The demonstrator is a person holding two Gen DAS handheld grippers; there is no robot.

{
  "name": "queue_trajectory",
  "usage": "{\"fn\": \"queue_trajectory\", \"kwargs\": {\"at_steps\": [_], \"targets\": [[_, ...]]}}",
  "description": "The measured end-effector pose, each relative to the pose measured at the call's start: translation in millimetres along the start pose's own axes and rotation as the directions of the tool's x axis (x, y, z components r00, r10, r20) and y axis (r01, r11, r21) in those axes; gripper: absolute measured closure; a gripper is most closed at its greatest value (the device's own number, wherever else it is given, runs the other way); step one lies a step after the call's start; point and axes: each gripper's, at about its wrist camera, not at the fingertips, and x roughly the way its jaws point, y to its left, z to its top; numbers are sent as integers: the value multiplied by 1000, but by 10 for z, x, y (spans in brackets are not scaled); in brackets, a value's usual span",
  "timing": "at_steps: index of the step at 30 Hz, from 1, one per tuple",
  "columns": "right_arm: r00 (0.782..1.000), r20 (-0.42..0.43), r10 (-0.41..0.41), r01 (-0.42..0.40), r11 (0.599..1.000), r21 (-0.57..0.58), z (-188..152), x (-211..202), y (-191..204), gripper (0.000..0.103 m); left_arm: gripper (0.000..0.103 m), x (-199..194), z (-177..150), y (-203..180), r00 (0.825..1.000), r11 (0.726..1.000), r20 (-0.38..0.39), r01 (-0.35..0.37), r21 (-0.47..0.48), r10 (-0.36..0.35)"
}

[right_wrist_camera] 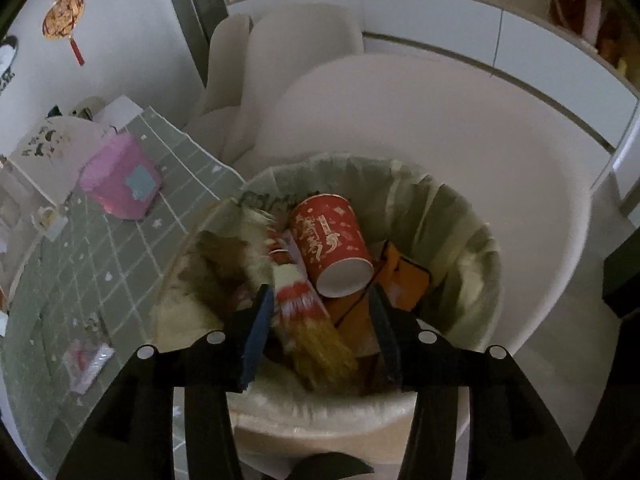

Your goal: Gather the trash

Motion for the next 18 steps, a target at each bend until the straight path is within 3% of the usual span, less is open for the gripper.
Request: {"fn": "queue_trajectory", "kwargs": {"at_steps": [4, 7, 11, 14, 18], "targets": [[999, 50, 13, -13, 1000, -8, -97, -324, 115, 55, 35, -18, -51, 26, 1000, 1000, 2, 19, -25, -19], [996, 77, 40, -39, 999, -16, -180, -573, 136, 55, 33, 22, -140, -37, 999, 999, -29, 13, -46, -15], [989, 128, 73, -72, 997, -12, -266, -814, 178, 55, 32, -83, -279, -205, 1000, 1000, 12, -18, -6, 18], [973, 195, 122, -116, 992, -42, -434, -1105, 189, 55, 32, -214, -447, -414, 995, 996, 60, -81, 33, 79], [960, 216, 179, -151, 979, -139, -789, -1356, 248, 55, 32, -471, -823, -755, 963, 975, 165, -221, 37, 212]]}}
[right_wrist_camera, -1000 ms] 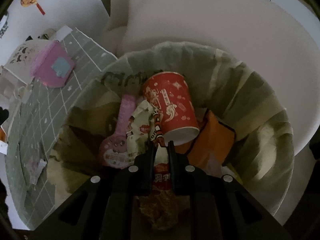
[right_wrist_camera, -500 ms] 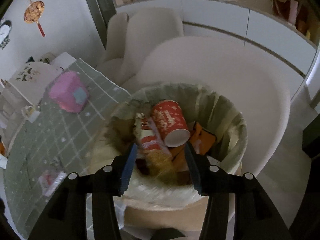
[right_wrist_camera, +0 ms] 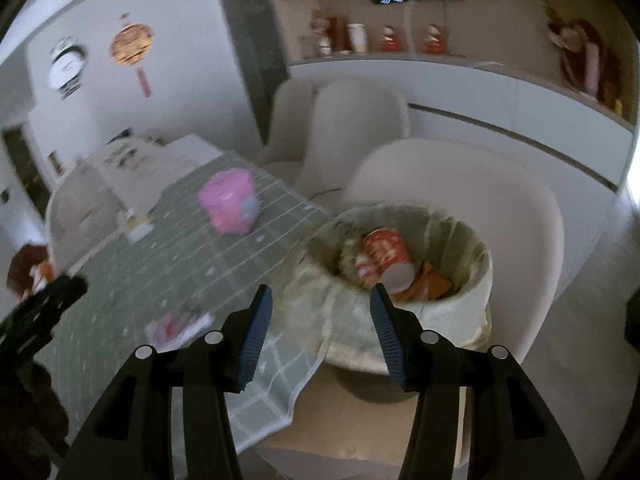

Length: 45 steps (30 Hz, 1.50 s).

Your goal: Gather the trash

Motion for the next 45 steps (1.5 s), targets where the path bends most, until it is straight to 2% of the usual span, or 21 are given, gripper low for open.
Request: {"fn": "queue_trajectory", "kwargs": {"at_steps": [4, 6, 8, 11, 14, 19, 25, 45], "targets": [[999, 40, 22, -17, 993, -121, -315, -221, 165, 55, 33, -276, -284, -216, 998, 999, 23, -51, 3, 51], [997, 53, 50, -44, 991, -124, -453, -362, 195, 55, 33, -431, -409, -331, 992, 992, 49, -118, 33, 116], [994, 61, 86, -80, 992, -98, -560, -475, 182, 55, 33, -533, -486, -379, 987, 989, 73, -144, 37, 141], [990, 33, 135, -130, 984, -123, -734, -567, 226, 55, 33, -642, -614, -409, 982, 984, 63, -177, 3, 177], [992, 44, 119, -111, 981, -160, -839, -638, 289, 55, 33, -698, -726, -405, 976, 977, 38, -212, -33, 213], [993, 50, 108, -98, 982, -161, -877, -657, 300, 55, 34, -699, -848, -382, 973, 971, -15, -230, -64, 229], [994, 16, 110, -107, 984, -144, -893, -548, 255, 55, 34, -623, -945, -336, 968, 965, -78, -245, -89, 239], [995, 15, 95, -92, 984, -150, -902, -480, 170, 55, 34, -630, -900, -443, 965, 963, -54, -259, -75, 255]]}}
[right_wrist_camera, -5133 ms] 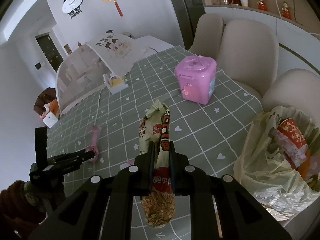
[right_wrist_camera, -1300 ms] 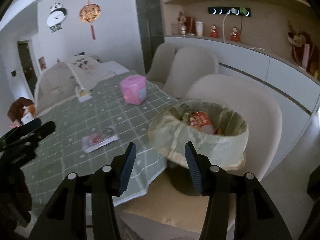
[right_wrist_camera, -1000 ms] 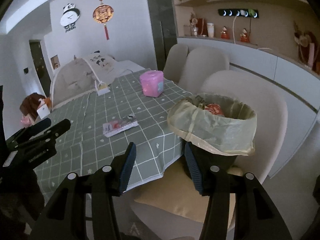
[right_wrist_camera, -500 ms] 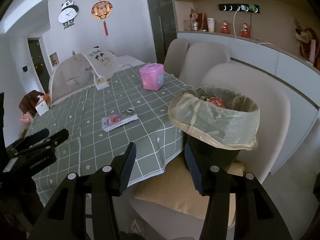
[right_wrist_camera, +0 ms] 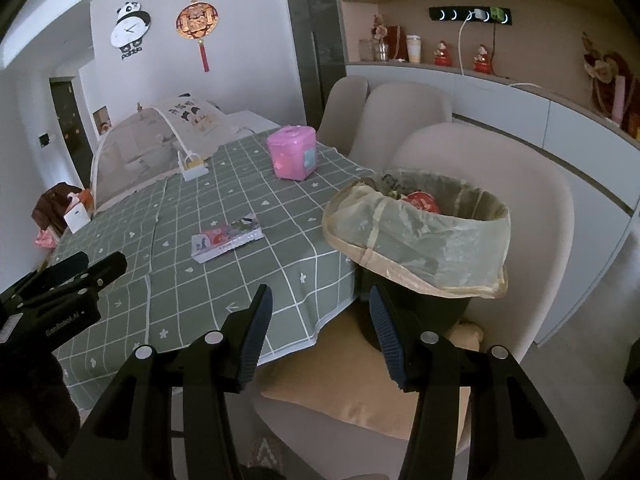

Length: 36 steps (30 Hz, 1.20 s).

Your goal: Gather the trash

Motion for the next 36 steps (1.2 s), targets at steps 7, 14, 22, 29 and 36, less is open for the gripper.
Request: {"fn": "queue_trajectory", "kwargs": {"at_steps": [7, 14, 22, 29, 36], "targets": [[1000, -1, 5, -5, 1000, 1, -6, -6, 4, 55, 34, -35, -2, 3, 1000, 1000, 6, -1, -1, 1], [1000, 0, 3, -3, 1000, 5, -21, -21, -3, 55, 34, -46, -6, 10, 1000, 1000, 0, 0, -4, 0], [1000, 5, -1, 1, 1000, 9, -43, -56, 13, 55, 34, -66, -23, 11, 1000, 1000, 2, 10, 1, -10], [1000, 13, -3, 3, 1000, 15, -39, -76, 10, 55, 34, -92, -17, 3, 1000, 1000, 6, 12, 2, -12], [1000, 20, -5, 5, 1000, 21, -38, -111, 8, 55, 34, -117, -12, -19, 1000, 1000, 7, 13, 6, -13]]}}
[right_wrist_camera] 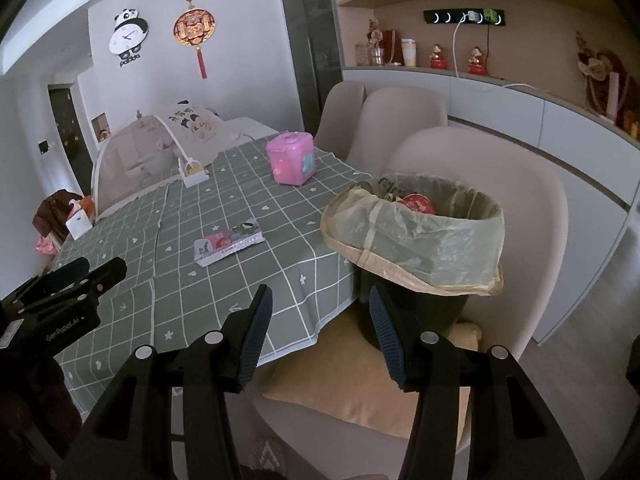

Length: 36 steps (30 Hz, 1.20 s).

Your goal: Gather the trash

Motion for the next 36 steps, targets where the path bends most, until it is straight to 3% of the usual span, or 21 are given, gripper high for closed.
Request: {"fn": "queue_trajectory", "kwargs": {"at_steps": [29, 36], "targets": [[1000, 5, -3, 3, 1000, 14, -23, -61, -30, 55, 34, -15, -17, -150, 1000, 1000, 1, 9, 18, -9], [1000, -3, -5, 5, 1000, 13, -43, -57, -46, 55, 34, 29, -17, -130, 1000, 1000, -3, -17, 20, 17]]}}
